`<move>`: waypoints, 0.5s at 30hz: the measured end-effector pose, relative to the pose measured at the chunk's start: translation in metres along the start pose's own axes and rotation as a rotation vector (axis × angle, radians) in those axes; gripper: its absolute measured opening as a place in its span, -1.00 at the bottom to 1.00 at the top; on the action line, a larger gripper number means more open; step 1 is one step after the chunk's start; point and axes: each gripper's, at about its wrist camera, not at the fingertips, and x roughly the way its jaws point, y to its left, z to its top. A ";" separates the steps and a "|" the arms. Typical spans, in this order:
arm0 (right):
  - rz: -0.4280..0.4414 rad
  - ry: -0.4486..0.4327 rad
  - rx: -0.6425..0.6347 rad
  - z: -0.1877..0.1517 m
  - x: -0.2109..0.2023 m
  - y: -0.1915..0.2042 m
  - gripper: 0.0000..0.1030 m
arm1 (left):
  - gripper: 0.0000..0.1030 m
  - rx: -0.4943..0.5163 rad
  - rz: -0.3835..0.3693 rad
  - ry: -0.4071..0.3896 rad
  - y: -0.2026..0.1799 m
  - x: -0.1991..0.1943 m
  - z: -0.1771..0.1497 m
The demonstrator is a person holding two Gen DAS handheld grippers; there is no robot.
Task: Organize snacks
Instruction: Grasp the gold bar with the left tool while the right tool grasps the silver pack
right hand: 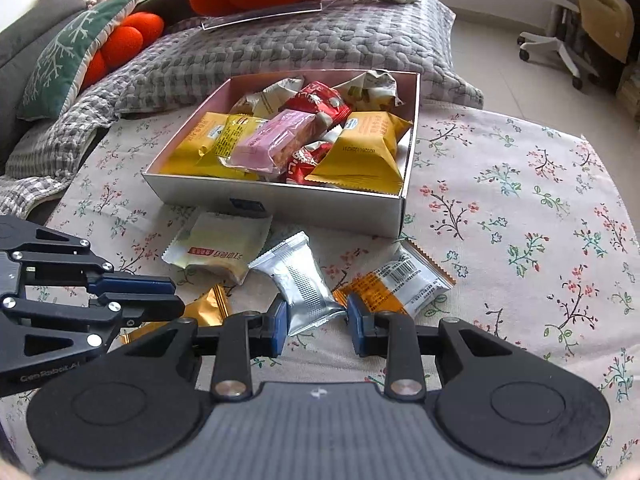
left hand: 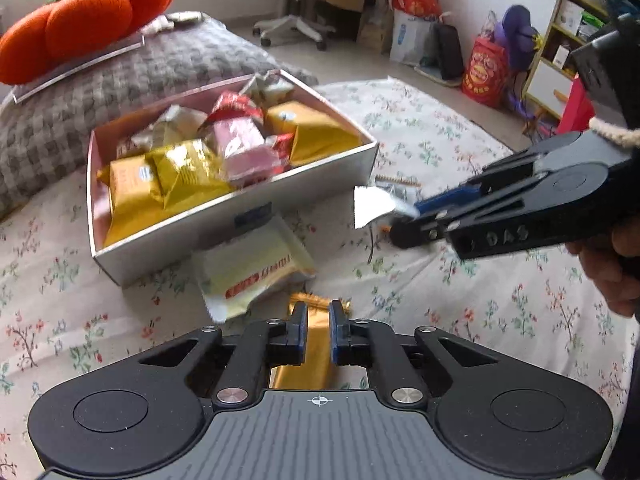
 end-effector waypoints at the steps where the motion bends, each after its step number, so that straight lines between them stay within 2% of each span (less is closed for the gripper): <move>1: 0.000 0.000 0.001 0.000 0.000 0.000 -0.46 | -0.62 0.014 -0.006 0.015 0.000 0.001 -0.001; 5: -0.002 -0.003 0.004 0.001 -0.001 -0.001 -0.45 | -0.02 0.041 0.012 0.056 -0.005 0.011 -0.006; 6: -0.002 -0.003 0.003 0.000 -0.001 -0.002 -0.45 | 0.00 0.052 0.018 0.066 -0.007 0.014 -0.008; 9: -0.003 -0.004 0.001 0.000 -0.001 -0.001 -0.45 | -0.02 0.090 0.055 0.103 -0.011 0.026 -0.014; 10: -0.003 -0.005 0.002 0.000 -0.001 -0.001 -0.45 | -0.11 0.091 0.070 0.117 -0.011 0.030 -0.016; 12: -0.003 -0.008 0.003 0.001 -0.002 -0.001 -0.45 | -0.47 0.092 0.072 0.103 -0.012 0.029 -0.017; 15: -0.001 -0.018 0.011 0.002 -0.004 -0.003 -0.45 | -0.50 0.060 0.079 0.073 -0.008 0.021 -0.012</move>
